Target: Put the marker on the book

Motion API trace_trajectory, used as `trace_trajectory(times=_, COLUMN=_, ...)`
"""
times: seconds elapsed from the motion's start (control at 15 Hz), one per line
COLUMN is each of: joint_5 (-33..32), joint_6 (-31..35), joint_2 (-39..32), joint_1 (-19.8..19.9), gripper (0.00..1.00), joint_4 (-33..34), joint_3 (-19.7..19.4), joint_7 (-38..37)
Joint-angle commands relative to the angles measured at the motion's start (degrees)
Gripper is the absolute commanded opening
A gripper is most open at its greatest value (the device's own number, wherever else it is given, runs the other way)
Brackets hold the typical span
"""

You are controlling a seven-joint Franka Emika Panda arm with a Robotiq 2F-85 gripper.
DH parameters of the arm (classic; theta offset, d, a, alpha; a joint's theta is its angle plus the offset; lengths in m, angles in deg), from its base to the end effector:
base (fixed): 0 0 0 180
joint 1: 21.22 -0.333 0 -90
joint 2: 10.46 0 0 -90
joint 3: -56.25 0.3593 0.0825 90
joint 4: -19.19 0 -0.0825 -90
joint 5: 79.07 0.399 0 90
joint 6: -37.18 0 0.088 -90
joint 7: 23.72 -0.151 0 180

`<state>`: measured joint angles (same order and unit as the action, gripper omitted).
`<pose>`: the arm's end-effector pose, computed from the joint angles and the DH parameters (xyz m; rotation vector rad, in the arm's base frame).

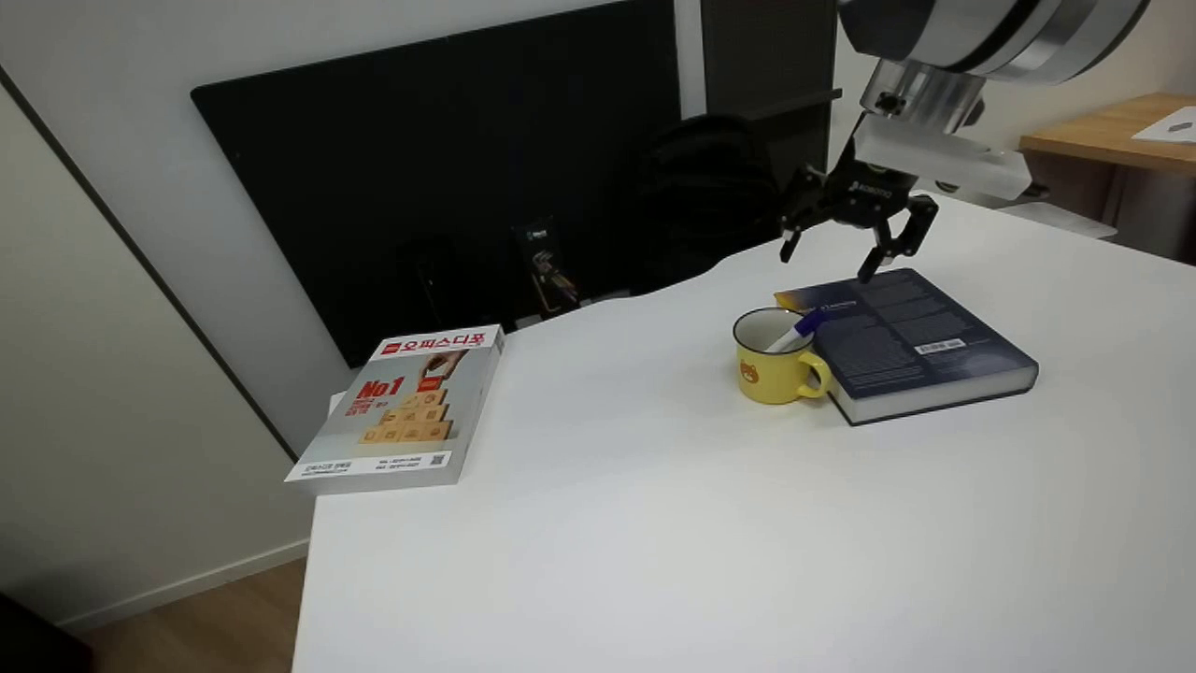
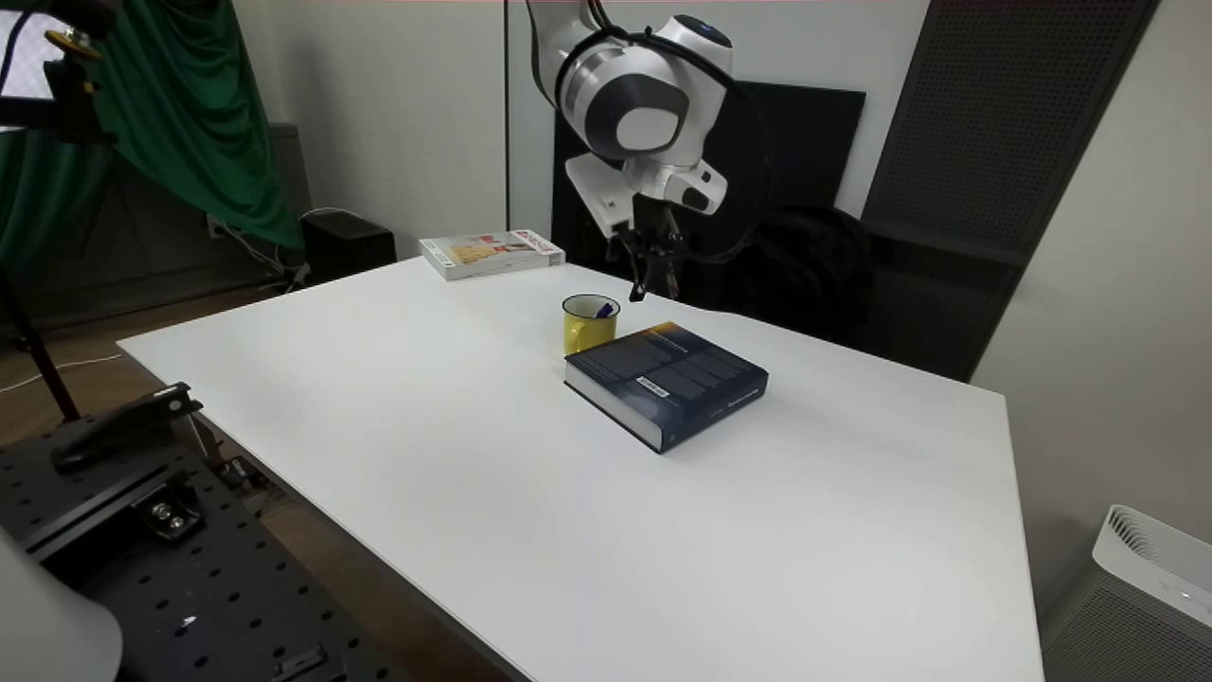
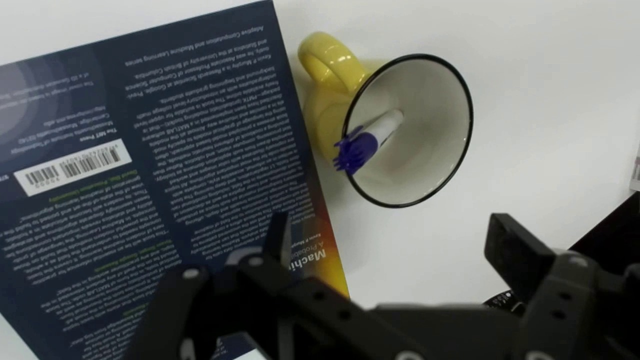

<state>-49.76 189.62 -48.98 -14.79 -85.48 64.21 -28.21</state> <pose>0.7046 0.0086 0.1608 -2.6791 0.7235 -0.1817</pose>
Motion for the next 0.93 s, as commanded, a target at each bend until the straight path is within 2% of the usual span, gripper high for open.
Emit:
trace_trajectory(times=0.0, joint_5=3.2, joint_6=1.3, joint_2=0.4, joint_1=2.3, gripper=1.00, joint_4=-1.6, joint_3=2.2, joint_7=1.0)
trace_trajectory(times=0.33, joint_5=8.2, joint_6=3.8, joint_2=0.1, joint_1=4.5, gripper=1.00, joint_4=-3.6, joint_3=4.8, joint_7=5.6)
trace_trajectory(times=0.53, joint_5=6.8, joint_6=2.1, joint_2=0.0, joint_1=2.7, gripper=1.00, joint_4=-3.4, joint_3=2.8, joint_7=4.8)
trace_trajectory(times=0.87, joint_5=6.8, joint_6=2.1, joint_2=0.0, joint_1=2.7, gripper=1.00, joint_4=-3.9, joint_3=2.8, joint_7=5.1)
